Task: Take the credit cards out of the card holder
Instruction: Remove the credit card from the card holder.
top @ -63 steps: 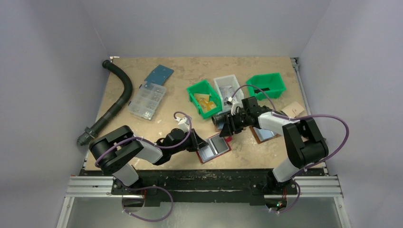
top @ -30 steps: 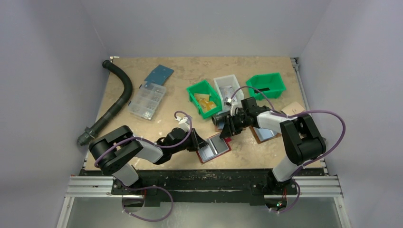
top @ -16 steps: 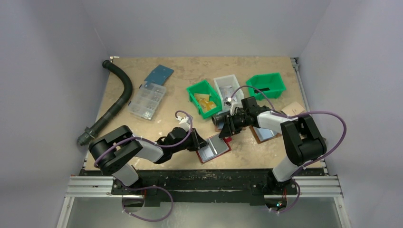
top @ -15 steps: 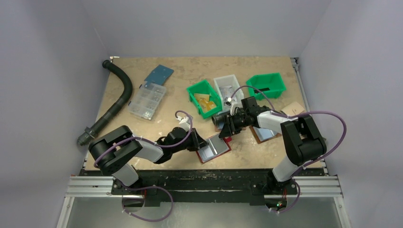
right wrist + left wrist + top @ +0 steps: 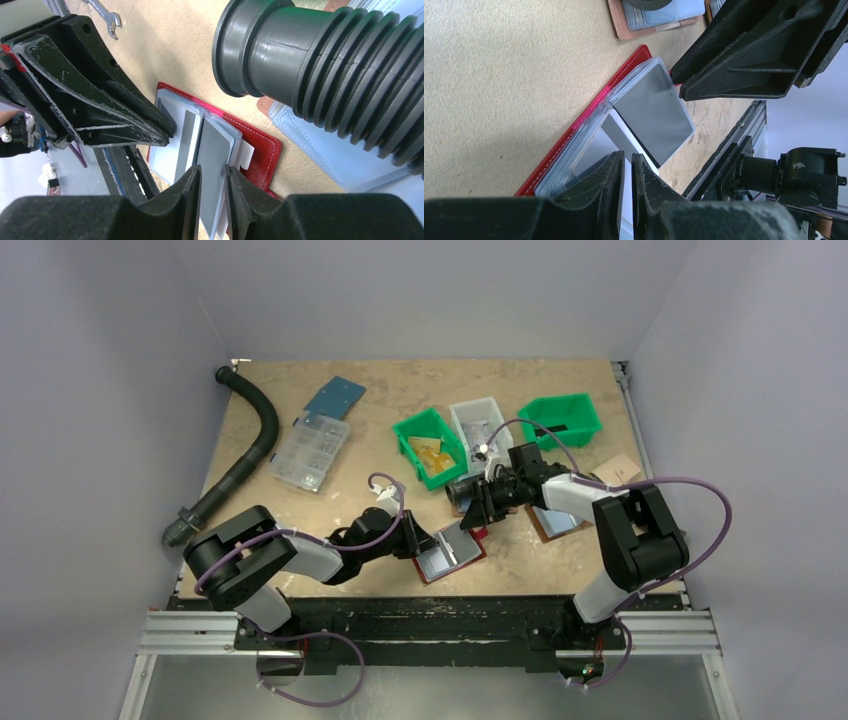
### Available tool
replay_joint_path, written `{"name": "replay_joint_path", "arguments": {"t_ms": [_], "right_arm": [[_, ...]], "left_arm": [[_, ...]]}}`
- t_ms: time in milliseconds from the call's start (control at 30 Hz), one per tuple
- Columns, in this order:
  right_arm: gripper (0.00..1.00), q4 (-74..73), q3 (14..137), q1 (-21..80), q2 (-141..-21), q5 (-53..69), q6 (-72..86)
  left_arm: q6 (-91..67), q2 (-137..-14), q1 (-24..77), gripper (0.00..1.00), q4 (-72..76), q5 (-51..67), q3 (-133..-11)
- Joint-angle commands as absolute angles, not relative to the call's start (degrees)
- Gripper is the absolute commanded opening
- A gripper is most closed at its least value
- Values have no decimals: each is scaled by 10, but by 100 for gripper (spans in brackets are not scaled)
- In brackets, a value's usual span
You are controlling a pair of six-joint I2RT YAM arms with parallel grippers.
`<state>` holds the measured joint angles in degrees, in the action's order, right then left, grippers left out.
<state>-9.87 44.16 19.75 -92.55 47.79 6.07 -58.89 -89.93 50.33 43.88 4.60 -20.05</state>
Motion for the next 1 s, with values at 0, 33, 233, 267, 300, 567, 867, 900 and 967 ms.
{"name": "replay_joint_path", "arguments": {"t_ms": [0,33,233,267,300,567,867,900,967], "right_arm": [[31,-98,457,198,-904,494,68],[31,-98,457,198,-904,497,69],[32,-97,456,197,-908,477,72],[33,-97,456,198,-910,473,72],[33,-98,457,198,-911,479,73],[43,-91,450,198,-916,511,93],[42,-98,448,199,-930,512,93],[38,-97,449,199,-931,529,96],[34,-92,448,199,-929,574,104]], "left_arm": [[-572,-885,506,16,441,53,-203],[-570,-884,505,15,440,54,-204],[-568,-886,505,16,441,53,-204],[-568,-888,506,15,441,53,-205],[-567,-889,505,16,441,53,-206],[-569,-898,506,16,446,57,-208],[-567,-899,506,16,450,61,-212],[-567,-899,506,16,451,61,-212],[-566,-899,505,16,451,61,-213]]}}
